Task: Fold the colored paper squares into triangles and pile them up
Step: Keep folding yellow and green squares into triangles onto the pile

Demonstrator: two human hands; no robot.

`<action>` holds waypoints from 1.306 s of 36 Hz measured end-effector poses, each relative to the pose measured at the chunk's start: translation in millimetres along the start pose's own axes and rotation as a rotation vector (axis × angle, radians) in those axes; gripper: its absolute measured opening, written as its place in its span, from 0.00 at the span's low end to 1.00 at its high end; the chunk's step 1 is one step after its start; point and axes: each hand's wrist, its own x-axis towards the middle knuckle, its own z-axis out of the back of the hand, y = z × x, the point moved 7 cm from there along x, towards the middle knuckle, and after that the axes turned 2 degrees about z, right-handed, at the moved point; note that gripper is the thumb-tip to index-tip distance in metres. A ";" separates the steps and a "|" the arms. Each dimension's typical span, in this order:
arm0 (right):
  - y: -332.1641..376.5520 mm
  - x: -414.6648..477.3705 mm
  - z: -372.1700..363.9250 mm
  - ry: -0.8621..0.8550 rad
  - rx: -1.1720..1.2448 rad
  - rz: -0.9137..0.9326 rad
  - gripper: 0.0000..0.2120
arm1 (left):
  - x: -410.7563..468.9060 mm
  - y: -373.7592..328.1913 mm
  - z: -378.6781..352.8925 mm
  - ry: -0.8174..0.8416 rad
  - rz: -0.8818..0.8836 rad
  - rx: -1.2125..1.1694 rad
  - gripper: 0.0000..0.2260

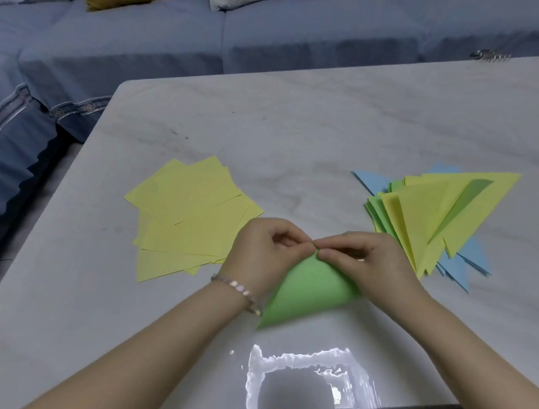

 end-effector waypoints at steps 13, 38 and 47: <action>-44.9 -4.6 -35.5 0.030 -0.787 0.330 0.15 | 58.1 43.9 -16.2 -0.069 0.049 0.236 0.02; -64.0 -40.4 4.8 -0.141 -0.900 0.265 0.19 | 62.5 59.0 -14.7 -0.072 0.005 0.140 0.05; -67.9 -39.0 10.9 -0.243 -0.960 0.146 0.19 | 63.3 61.6 -15.2 -0.066 0.015 0.105 0.07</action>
